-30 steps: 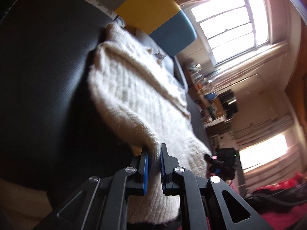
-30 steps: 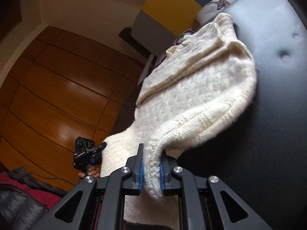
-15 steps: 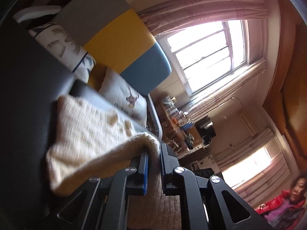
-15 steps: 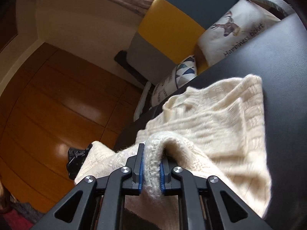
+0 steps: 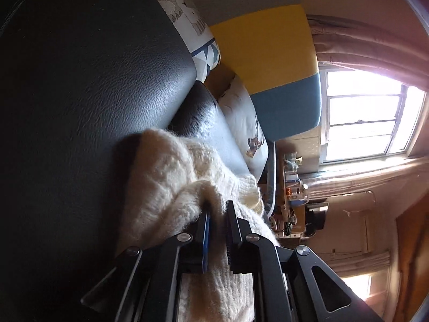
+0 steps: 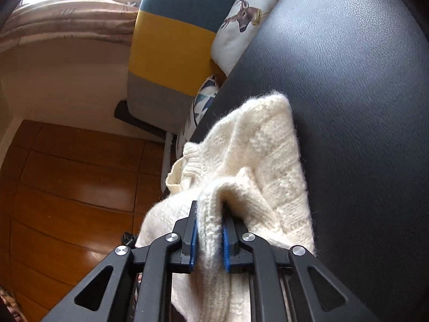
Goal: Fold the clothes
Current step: 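Lay the hem over the body and open both grippers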
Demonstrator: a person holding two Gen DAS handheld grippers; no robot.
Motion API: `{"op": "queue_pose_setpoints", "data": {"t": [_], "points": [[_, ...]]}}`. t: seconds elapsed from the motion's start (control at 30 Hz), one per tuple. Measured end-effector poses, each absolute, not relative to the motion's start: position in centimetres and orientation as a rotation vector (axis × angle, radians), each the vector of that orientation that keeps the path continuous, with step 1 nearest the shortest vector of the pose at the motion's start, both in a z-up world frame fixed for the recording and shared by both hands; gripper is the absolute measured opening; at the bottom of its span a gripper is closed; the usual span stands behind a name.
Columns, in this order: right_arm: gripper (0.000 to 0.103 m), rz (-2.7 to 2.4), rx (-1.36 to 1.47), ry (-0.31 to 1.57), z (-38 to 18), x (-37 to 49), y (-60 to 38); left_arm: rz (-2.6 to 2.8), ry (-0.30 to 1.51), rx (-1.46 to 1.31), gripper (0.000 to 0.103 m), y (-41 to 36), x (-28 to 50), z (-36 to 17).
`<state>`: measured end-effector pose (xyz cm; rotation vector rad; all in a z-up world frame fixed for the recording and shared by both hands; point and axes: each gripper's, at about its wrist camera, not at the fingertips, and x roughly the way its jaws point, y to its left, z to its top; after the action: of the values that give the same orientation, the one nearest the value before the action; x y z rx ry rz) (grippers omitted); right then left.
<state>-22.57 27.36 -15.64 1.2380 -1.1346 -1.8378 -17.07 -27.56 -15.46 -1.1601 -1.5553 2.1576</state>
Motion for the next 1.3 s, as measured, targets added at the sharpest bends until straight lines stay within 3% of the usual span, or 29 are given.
{"op": "queue_pose_setpoints", "data": {"t": [0.17, 0.23, 0.4, 0.43, 0.6, 0.93, 1.1, 1.2, 1.3], "points": [[0.012, -1.810, 1.283, -1.075, -15.2, -19.3, 27.7, 2.146, -1.516, -1.177, 0.012, -26.9, -13.5, -14.3], [0.018, -1.788, 1.268, -1.097, -14.7, -18.0, 28.1, 2.134, -1.506, -1.182, 0.012, -26.7, -12.2, -13.7], [0.054, -1.727, 1.246, -1.079, -12.3, -15.5, 27.6, 2.104, -1.481, -1.195, 0.013, -26.2, -8.8, -12.2], [0.056, -1.723, 1.254, -1.048, -11.8, -15.1, 27.3, 2.098, -1.476, -1.198, 0.015, -26.1, -8.1, -11.9], [0.056, -1.603, 1.244, -0.957, -10.4, -14.0, 25.5, 2.035, -1.489, -1.188, 0.025, -25.6, -6.1, -10.4], [0.057, -1.708, 1.123, -1.172, -10.4, -19.9, 25.9, 2.021, -1.792, -1.043, 0.031, -28.3, -10.2, -10.7], [0.057, -1.750, 1.107, -1.208, -10.6, -20.9, 26.9, 2.105, -1.813, -1.052, 0.038, -30.2, -9.0, -11.3], [0.057, -1.841, 1.134, -1.051, -9.4, -19.6, 26.8, 2.207, -1.667, -1.139, 0.040, -30.2, -7.7, -11.2], [0.057, -2.029, 1.196, -0.701, -8.1, -17.0, 25.5, 2.303, -1.449, -1.233, 0.040, -29.2, -6.1, -11.1]]}}
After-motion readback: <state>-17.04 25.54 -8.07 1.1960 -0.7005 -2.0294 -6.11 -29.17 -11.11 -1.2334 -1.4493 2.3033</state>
